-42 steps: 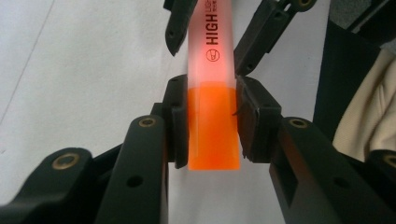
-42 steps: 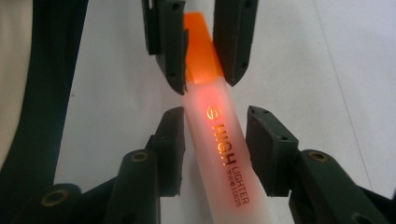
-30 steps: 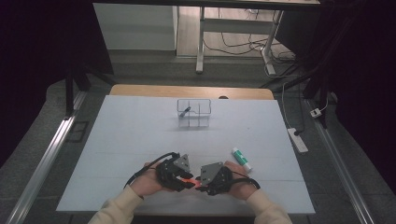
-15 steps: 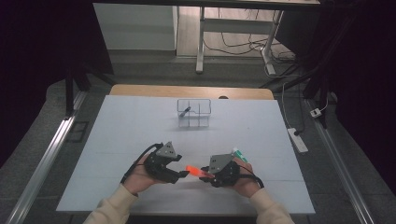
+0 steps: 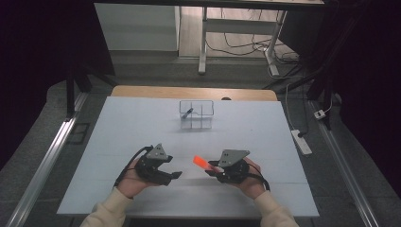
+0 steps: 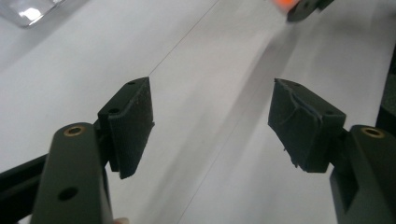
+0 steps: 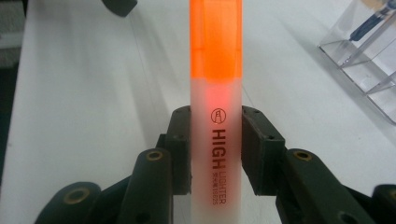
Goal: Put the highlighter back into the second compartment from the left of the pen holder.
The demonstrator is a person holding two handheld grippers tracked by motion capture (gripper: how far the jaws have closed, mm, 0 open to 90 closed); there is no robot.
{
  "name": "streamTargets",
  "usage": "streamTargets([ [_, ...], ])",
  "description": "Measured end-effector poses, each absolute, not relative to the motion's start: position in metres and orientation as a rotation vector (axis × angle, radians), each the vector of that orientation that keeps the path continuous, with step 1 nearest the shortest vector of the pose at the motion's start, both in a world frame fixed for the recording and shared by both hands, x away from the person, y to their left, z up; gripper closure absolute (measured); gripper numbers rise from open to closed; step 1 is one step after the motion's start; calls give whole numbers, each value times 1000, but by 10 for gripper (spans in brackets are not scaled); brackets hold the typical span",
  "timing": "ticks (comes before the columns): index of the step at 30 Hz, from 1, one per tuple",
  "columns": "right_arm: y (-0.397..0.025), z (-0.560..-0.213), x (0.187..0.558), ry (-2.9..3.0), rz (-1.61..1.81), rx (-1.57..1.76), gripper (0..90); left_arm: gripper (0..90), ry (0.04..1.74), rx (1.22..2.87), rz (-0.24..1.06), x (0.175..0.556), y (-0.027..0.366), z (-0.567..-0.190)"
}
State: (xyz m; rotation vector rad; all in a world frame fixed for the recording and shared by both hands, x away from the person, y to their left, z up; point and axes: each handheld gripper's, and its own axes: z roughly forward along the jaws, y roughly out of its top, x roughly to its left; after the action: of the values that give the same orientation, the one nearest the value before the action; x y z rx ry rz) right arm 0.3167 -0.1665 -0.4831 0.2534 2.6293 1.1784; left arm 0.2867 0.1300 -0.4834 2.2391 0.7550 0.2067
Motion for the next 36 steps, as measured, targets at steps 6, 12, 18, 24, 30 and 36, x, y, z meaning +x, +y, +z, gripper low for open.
streamTargets([
  [6, -170, -481, 319, 2599, 1238, 306, 653, 300, 801, 2226, 213, 285, 145, -486],
  [12, -172, -481, 320, 2591, 1250, 326, 653, 297, 850, 2202, 233, 282, 160, -488],
  [18, -172, -481, 320, 2582, 1245, 343, 653, 296, 889, 2188, 255, 278, 173, -491],
  [24, -175, -480, 321, 2561, 1260, 368, 653, 295, 925, 2170, 296, 273, 187, -494],
  [30, -178, -479, 322, 2534, 1287, 407, 653, 296, 969, 2160, 331, 267, 200, -499],
  [36, -180, -477, 325, 2497, 1318, 447, 653, 290, 1000, 2169, 317, 262, 208, -504],
])
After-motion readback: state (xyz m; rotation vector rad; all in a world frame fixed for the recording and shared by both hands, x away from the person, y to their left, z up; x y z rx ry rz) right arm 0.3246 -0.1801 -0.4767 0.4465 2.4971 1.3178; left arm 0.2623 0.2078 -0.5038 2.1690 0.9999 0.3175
